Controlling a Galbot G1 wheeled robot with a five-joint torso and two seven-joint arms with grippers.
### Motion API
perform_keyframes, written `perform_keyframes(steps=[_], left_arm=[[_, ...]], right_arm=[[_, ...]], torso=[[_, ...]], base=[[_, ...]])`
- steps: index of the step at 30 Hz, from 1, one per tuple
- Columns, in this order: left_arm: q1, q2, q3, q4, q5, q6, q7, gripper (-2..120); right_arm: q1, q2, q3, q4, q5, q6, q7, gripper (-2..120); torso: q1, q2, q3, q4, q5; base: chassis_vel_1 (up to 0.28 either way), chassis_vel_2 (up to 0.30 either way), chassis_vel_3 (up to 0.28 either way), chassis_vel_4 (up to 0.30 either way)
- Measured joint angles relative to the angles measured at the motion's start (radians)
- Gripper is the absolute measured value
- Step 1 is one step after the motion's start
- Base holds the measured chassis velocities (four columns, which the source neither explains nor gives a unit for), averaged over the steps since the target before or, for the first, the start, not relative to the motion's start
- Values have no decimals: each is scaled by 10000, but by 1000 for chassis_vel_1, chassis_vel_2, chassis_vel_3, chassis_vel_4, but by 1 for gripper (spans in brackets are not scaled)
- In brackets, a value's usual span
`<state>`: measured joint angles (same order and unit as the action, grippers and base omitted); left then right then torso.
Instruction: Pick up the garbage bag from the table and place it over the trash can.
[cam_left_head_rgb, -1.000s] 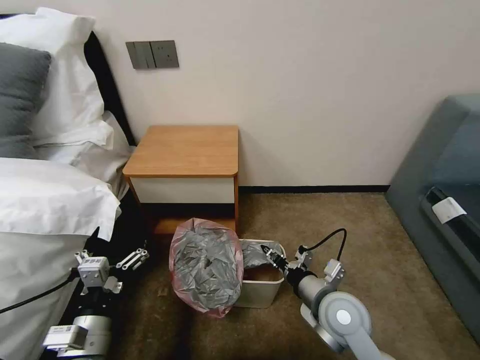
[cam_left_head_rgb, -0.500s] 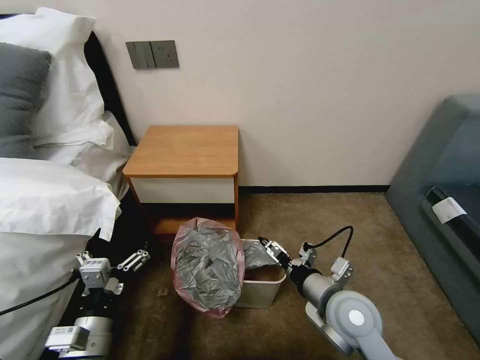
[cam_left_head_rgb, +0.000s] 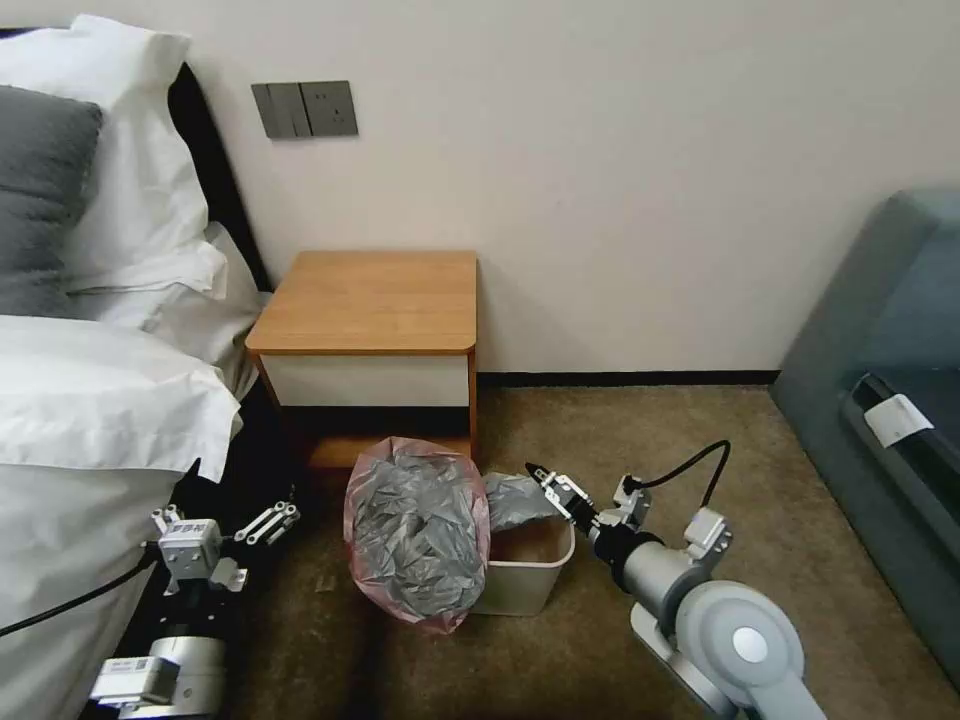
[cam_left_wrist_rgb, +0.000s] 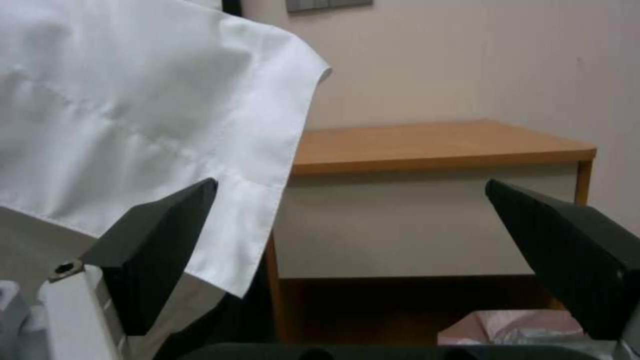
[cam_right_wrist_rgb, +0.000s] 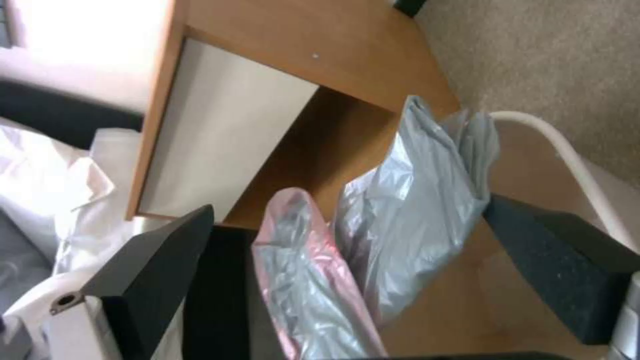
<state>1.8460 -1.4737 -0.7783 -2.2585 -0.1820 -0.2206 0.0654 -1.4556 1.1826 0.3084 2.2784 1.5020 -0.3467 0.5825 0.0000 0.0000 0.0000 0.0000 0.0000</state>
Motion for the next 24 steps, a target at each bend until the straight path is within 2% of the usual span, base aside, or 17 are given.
perform_keyframes(steps=[14,24], left_arm=[[-87,204,16,6,-43,55,1,100],[-254,481,288,128,-84,421,0,100]], right_arm=[[-744,-240,538,1185,223,-26,276,100],[-708,-217,1043,1115,207,-32,175,100]], torso=[[0,0,0,0,0],[0,0,0,0,0]], base=[[0,0,0,0],[0,0,0,0]])
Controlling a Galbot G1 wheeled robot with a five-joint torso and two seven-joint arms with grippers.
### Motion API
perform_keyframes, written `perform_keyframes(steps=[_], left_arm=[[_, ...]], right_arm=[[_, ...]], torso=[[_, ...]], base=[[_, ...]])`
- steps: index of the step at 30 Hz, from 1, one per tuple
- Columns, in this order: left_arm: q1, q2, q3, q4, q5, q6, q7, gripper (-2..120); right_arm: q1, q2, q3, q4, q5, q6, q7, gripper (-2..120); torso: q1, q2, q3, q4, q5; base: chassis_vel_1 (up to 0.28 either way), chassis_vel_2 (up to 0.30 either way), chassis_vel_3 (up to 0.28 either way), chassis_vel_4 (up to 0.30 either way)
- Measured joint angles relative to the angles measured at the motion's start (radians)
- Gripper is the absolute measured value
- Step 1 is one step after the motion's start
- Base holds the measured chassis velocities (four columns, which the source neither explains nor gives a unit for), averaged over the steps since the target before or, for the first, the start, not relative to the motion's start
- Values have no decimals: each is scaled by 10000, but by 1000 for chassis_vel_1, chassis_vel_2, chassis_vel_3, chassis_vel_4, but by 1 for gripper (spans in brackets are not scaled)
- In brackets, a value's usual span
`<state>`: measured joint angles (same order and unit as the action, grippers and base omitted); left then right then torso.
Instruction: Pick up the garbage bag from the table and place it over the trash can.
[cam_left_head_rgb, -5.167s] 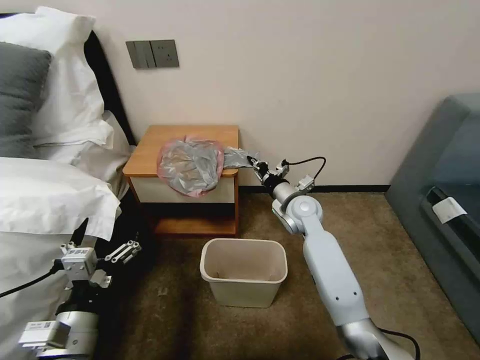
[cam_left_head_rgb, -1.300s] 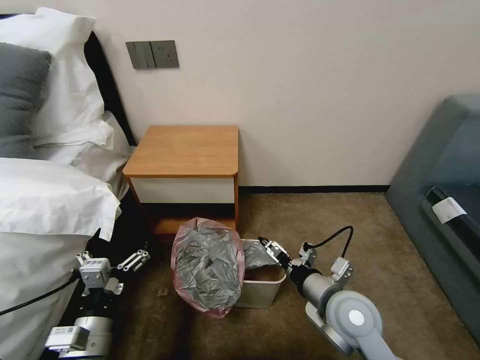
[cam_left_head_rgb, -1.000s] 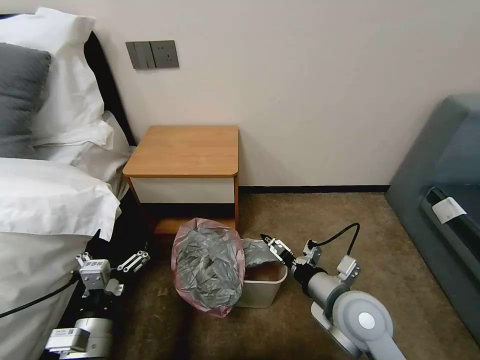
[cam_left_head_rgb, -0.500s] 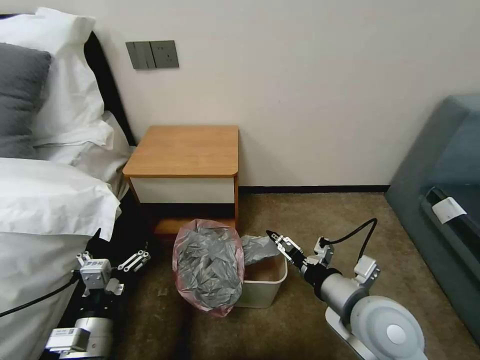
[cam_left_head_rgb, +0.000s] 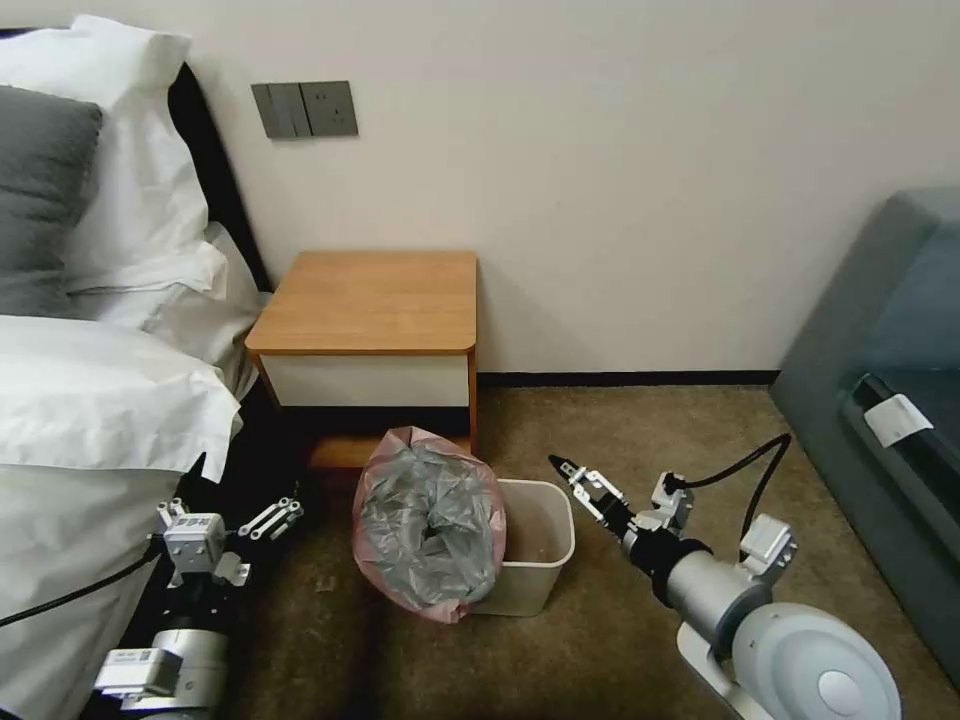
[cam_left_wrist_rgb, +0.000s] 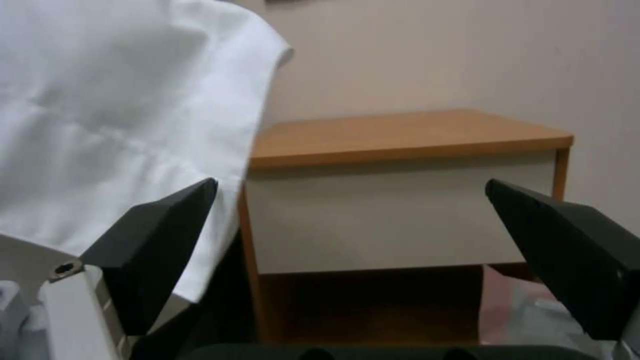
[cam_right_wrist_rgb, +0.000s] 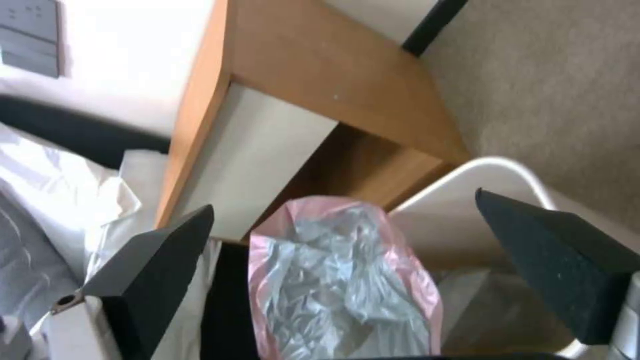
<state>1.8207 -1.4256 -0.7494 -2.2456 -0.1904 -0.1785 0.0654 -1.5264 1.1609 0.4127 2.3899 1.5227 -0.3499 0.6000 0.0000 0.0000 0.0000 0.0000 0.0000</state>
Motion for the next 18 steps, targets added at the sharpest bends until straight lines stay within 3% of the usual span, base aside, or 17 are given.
perform_keyframes(steps=[7,11,18], left_arm=[[-178,544,746,-89,-91,767,-150,100],[-506,1171,1614,-48,-122,1607,-330,100],[-1017,1641,2579,194,-203,2646,-645,100]], right_arm=[[-52,83,198,-84,-202,-1,-80,100],[-235,132,476,-104,-295,-7,-119,100],[-464,189,844,-134,-313,-11,-128,100]], torso=[[0,0,0,0,1],[0,0,0,0,-1],[-1,0,0,0,1]], base=[[0,0,0,0],[0,0,0,0],[0,0,0,0]])
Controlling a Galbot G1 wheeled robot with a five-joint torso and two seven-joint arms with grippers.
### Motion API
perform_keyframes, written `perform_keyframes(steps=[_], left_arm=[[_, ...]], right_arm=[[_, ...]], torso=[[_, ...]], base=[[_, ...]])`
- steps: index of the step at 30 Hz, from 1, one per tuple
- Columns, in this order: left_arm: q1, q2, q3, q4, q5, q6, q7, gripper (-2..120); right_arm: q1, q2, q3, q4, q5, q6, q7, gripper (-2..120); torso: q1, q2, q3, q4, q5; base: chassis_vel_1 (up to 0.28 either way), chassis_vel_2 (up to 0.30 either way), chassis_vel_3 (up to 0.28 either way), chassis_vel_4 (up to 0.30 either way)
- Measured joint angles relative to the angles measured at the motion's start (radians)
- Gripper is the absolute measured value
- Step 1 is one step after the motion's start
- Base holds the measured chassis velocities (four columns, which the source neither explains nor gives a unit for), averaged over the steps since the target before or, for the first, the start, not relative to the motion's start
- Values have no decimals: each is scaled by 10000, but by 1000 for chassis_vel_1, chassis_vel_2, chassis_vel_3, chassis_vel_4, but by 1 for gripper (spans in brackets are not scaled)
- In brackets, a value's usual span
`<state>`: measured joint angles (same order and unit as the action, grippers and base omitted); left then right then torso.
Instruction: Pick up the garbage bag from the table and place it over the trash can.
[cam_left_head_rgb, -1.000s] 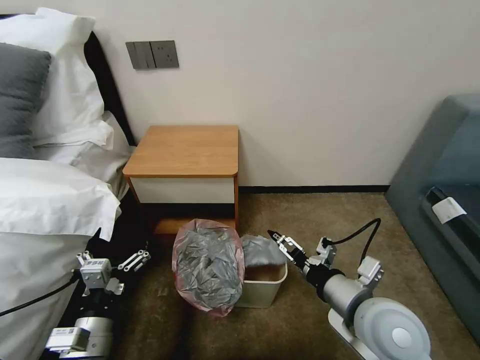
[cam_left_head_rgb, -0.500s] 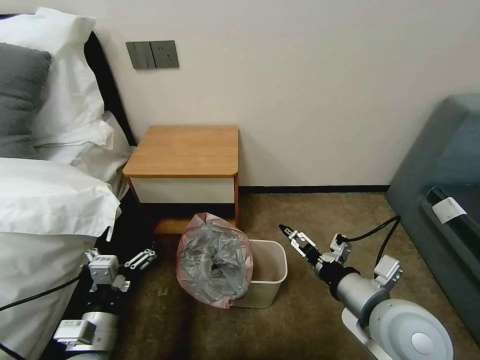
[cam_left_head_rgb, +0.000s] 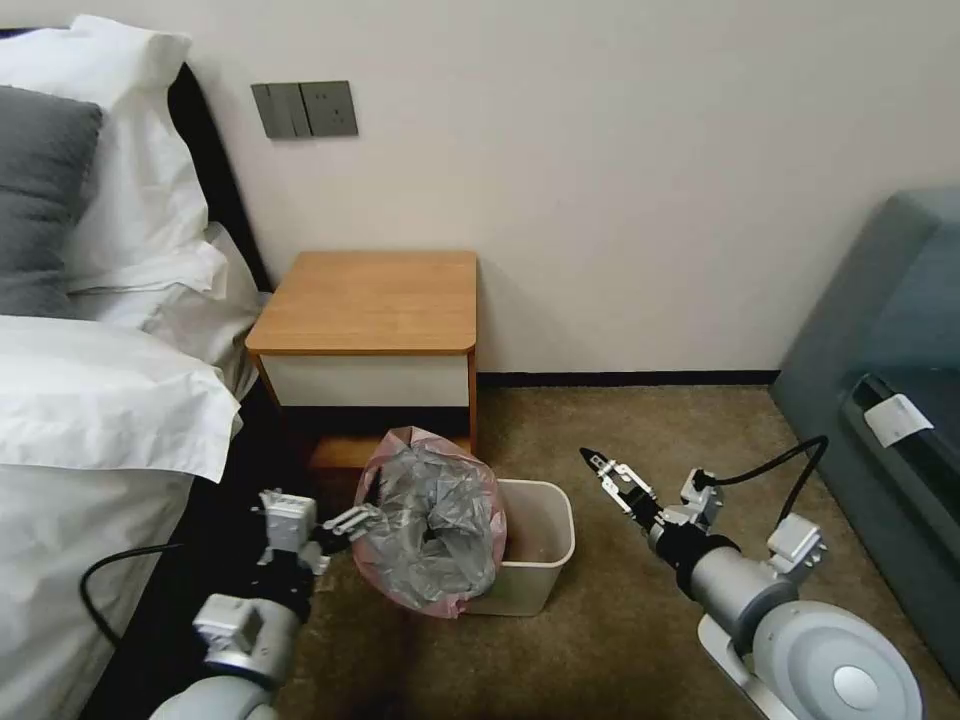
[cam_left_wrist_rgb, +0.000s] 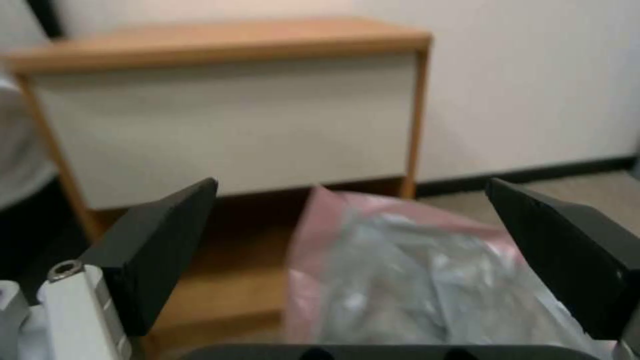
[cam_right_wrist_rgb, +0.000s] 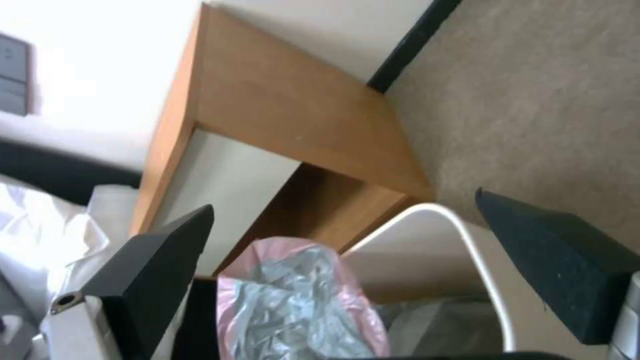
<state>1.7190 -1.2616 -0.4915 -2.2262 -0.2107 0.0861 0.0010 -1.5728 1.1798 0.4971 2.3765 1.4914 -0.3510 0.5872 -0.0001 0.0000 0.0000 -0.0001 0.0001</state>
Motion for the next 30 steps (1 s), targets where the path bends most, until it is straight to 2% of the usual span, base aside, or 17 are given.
perform_keyframes(steps=[3,4,7,9,10,11,14,15,18,19,22,24,26,30], left_arm=[[-428,211,540,244,-113,672,-244,100],[-428,211,540,244,-113,672,-244,100],[-984,329,998,493,-514,1360,-731,100],[-1131,341,1106,542,-676,1531,-858,100],[-1418,359,1265,588,-956,1896,-1150,100],[-1418,359,1265,588,-956,1896,-1150,100],[-1778,430,1512,415,-1545,2942,-1993,100],[-1778,430,1512,415,-1545,2942,-1993,100],[-2013,611,1627,127,-2169,4023,-2755,100],[-2013,611,1627,127,-2169,4023,-2755,100],[-2308,802,1710,-29,-3168,4710,-3248,100],[-2308,802,1710,-29,-3168,4710,-3248,100],[-2616,856,1794,-10,-3838,5089,-3507,100],[-2879,861,1883,211,-4043,5372,-3659,100]], right_arm=[[-54,50,111,-38,-47,4,23,100],[-54,50,111,-38,-47,4,23,100],[-48,108,158,-122,-142,25,32,100],[-44,125,161,-146,-156,29,36,100],[-30,168,169,-206,-198,37,40,100],[-30,168,169,-206,-198,37,40,100],[-15,247,156,-333,-312,55,40,100],[-15,247,156,-333,-312,55,40,100],[17,364,117,-460,-434,68,15,100],[17,364,117,-460,-434,68,15,100],[36,469,103,-562,-533,78,-19,100],[36,469,103,-562,-533,78,-19,100],[34,540,100,-599,-574,83,-47,100],[38,587,109,-599,-595,88,-101,100]], torso=[[0,0,0,0,1],[0,0,0,0,1],[1,0,0,0,0],[1,-1,0,0,-1],[1,0,0,0,-1],[1,0,0,0,-1],[0,0,0,1,-2],[0,0,0,1,-2],[0,0,1,1,0],[0,0,1,1,0],[1,-1,0,1,0],[1,-1,0,1,0],[1,0,1,1,-1],[1,0,1,1,-1]], base=[[0,0,0,0],[0,0,0,0],[0,0,0,0],[0,0,0,0],[0,0,0,0],[0,0,0,0],[0,0,0,0],[0,0,0,0],[0,0,0,0],[0,0,0,0],[0,0,0,0],[0,0,0,0],[0,0,0,0],[0,0,0,0]])
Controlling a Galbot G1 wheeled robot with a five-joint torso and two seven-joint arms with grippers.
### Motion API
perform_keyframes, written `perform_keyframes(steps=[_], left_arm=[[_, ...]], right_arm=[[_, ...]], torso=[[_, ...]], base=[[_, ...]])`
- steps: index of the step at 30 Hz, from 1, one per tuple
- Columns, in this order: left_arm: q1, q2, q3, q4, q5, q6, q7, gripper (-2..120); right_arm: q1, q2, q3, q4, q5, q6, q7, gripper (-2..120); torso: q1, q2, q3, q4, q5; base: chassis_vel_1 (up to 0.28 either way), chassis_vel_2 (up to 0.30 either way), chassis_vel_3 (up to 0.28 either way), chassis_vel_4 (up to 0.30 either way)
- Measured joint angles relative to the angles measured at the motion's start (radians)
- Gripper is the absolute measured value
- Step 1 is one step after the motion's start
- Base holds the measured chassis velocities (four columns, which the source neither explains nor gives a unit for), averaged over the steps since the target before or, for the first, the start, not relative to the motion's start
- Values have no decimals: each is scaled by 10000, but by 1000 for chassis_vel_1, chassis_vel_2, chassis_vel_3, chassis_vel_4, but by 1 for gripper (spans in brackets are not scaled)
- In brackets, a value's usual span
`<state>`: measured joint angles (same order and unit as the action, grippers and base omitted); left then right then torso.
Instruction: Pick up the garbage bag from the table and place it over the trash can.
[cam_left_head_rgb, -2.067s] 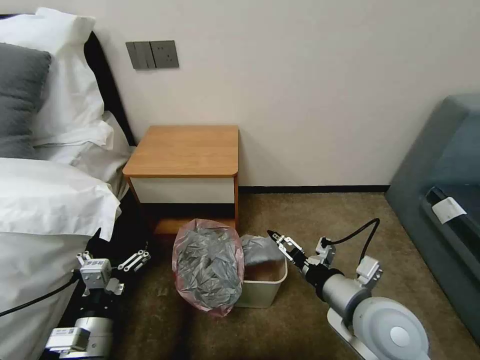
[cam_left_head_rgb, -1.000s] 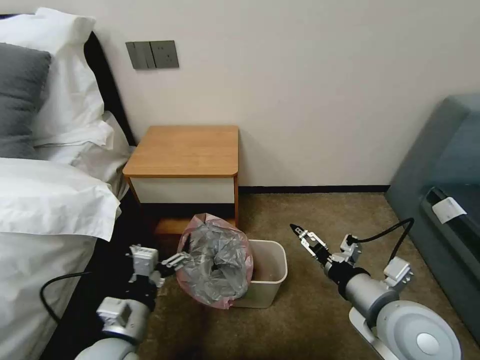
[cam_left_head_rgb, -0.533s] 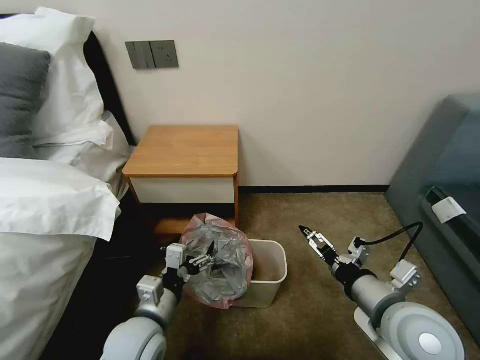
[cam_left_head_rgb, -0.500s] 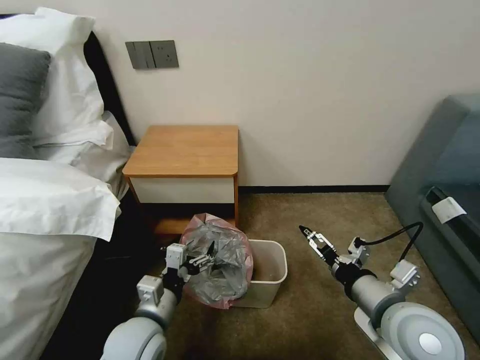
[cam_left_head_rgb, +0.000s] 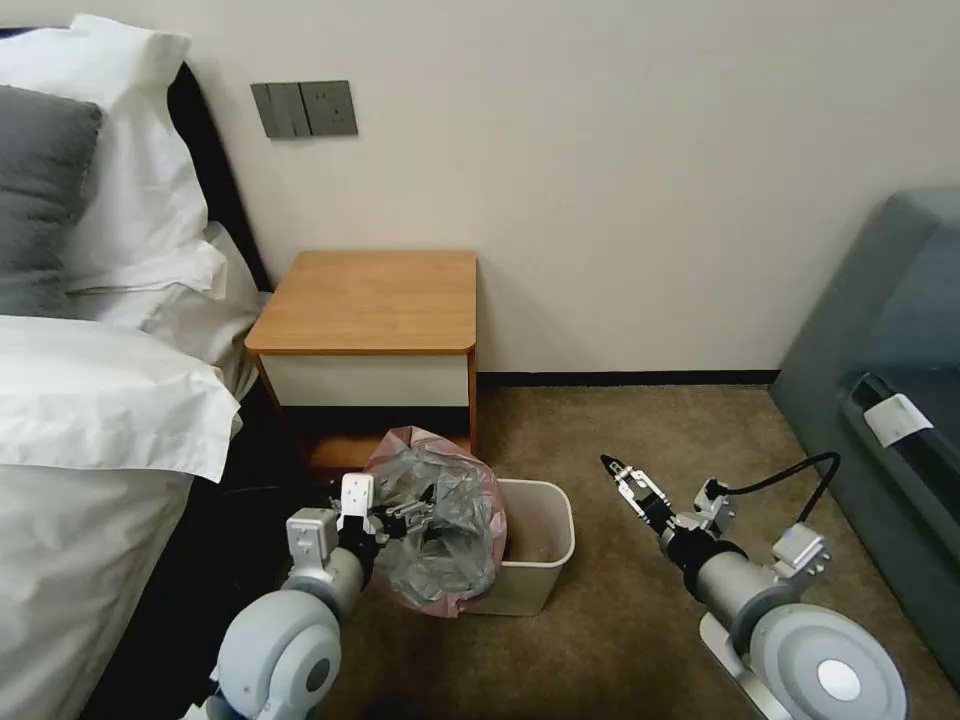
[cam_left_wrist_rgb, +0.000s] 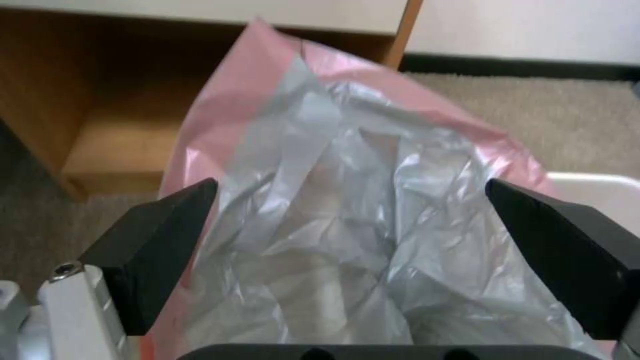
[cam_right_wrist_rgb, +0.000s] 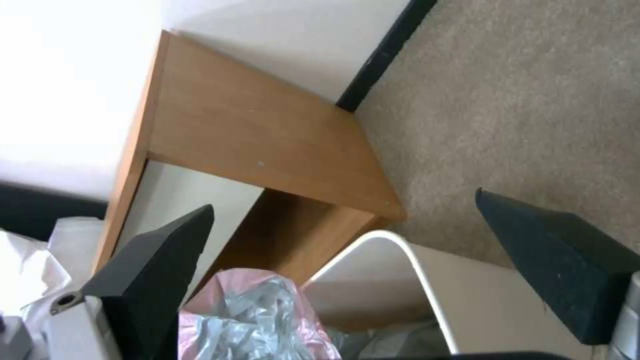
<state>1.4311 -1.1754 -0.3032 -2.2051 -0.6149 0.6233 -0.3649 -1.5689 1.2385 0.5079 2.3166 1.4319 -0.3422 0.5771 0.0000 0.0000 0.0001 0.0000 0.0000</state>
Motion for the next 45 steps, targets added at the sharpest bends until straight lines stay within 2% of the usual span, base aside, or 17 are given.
perform_keyframes(steps=[13,36,45], left_arm=[[-268,-41,335,459,-165,503,-616,100],[-187,-198,437,594,-134,460,-611,100],[-310,-271,583,903,-40,441,-632,99]], right_arm=[[-34,79,91,31,-133,8,-136,100],[-104,96,140,59,-178,-1,-171,100],[-89,97,131,-29,-196,-2,-171,100]], torso=[[0,0,0,0,0],[0,0,-1,0,1],[0,0,-1,0,0]], base=[[0,0,0,0],[0,0,0,0],[0,0,0,0]])
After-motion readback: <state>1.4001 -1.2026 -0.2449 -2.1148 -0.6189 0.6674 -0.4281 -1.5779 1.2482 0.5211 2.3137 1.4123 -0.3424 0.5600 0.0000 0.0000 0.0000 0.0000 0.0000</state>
